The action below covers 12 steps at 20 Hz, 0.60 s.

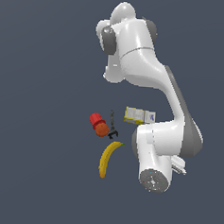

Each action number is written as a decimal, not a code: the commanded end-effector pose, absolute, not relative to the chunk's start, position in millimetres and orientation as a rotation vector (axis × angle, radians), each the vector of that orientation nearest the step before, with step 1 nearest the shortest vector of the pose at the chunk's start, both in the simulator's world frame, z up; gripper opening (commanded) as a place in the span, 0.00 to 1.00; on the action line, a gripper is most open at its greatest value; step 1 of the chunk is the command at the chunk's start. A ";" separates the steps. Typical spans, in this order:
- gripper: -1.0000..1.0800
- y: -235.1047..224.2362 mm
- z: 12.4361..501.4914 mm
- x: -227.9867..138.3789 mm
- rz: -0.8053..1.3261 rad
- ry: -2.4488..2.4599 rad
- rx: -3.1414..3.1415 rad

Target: Pick up a designated object from a clutter of objects.

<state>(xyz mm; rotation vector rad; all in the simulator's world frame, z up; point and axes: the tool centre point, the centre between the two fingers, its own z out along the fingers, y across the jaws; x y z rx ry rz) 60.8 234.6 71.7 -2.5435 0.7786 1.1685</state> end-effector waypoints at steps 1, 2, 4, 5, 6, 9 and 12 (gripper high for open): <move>0.00 234.4 71.4 60.8 1.168 0.779 -2.544; 0.00 234.4 71.4 60.8 1.168 0.779 -2.544; 0.00 234.4 71.7 60.7 1.168 0.779 -2.544; 0.00 234.1 72.0 60.6 1.168 0.779 -2.544; 0.00 233.6 72.4 60.3 1.168 0.779 -2.544; 0.00 230.6 74.8 59.0 1.168 0.779 -2.544; 0.00 225.5 79.0 56.7 1.168 0.779 -2.544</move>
